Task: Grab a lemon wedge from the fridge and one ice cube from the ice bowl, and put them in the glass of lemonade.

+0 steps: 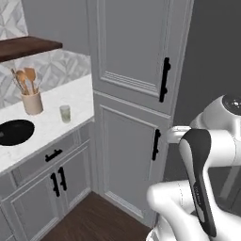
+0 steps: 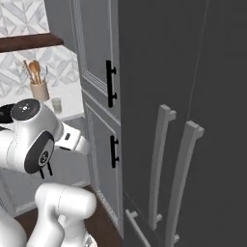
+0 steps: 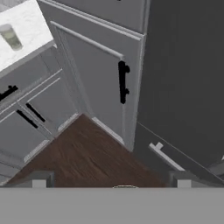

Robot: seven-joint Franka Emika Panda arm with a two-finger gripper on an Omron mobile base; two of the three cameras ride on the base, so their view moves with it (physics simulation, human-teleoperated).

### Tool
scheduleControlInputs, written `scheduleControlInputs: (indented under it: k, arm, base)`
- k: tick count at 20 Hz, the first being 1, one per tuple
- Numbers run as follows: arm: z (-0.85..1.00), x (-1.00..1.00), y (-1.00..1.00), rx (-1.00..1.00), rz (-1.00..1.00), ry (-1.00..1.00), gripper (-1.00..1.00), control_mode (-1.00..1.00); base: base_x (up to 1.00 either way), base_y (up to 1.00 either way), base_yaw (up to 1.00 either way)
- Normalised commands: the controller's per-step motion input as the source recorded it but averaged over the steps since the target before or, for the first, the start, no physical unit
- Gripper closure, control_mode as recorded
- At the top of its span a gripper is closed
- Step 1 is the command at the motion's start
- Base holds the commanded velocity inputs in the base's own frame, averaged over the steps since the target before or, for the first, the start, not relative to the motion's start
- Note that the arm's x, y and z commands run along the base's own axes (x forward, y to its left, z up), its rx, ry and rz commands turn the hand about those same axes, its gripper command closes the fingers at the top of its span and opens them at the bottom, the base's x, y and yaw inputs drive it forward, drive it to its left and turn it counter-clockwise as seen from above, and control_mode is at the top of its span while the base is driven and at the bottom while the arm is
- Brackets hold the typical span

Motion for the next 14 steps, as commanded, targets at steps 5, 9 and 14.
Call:
scheduleControlInputs:
  k: [5, 9, 14]
  arm:
    - [0.00, 0.00, 0.00, 0.00, 0.00, 0.00, -1.00, 1.00]
    - [0.00, 0.00, 0.00, 0.00, 0.00, 0.00, -1.00, 1.00]
    - [0.00, 0.00, 0.00, 0.00, 0.00, 0.00, -1.00, 1.00]
  base:
    - [-0.36, 0.00, -0.67]
    - [-0.40, 0.00, -0.67]
    - [-0.61, 0.00, -0.63]
